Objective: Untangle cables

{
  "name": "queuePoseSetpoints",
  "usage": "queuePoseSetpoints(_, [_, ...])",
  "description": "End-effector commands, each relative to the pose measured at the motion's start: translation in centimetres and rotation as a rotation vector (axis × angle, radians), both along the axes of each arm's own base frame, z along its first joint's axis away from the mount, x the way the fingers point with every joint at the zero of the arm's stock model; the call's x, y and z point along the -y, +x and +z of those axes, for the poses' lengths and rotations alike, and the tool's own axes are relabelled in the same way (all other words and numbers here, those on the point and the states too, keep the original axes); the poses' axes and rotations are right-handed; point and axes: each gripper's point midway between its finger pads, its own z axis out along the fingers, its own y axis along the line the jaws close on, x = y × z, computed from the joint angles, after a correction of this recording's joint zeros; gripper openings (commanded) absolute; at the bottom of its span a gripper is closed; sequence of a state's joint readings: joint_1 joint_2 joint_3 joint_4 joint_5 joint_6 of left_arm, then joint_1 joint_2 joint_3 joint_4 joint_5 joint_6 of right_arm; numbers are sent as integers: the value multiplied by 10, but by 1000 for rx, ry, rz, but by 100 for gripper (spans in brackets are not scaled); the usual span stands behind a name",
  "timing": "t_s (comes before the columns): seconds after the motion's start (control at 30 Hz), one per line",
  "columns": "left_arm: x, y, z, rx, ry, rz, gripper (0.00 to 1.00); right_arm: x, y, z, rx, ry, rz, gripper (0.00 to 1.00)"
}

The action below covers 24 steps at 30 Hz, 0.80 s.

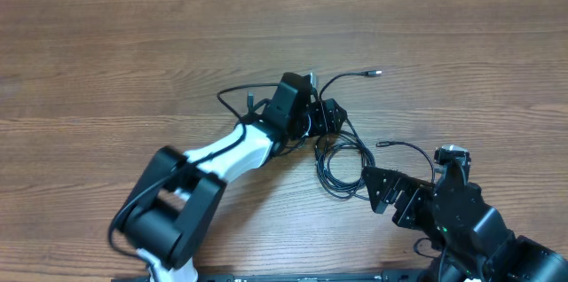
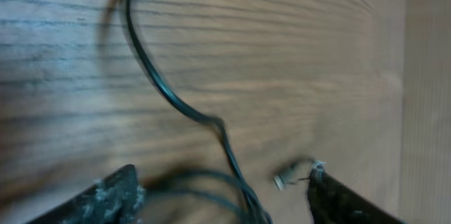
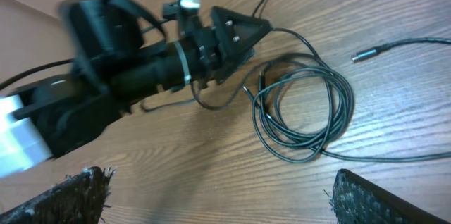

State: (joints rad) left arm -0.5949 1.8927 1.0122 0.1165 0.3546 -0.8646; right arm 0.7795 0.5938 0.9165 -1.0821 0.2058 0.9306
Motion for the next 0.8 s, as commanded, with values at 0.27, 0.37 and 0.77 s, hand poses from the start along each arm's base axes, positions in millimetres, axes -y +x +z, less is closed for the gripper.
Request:
queuePoseSetpoints(0.27, [35, 42, -31, 40, -259, 133, 16, 2, -3, 3, -36, 46, -44, 100])
queuePoseSetpoints(0.37, [35, 54, -1, 107, -347, 111, 4, 10, -2, -9, -61, -15, -71, 100])
queuePoseSetpoints(0.77, [-26, 52, 207, 406, -599, -203, 4, -11, 19, -49, -268, -37, -230, 98])
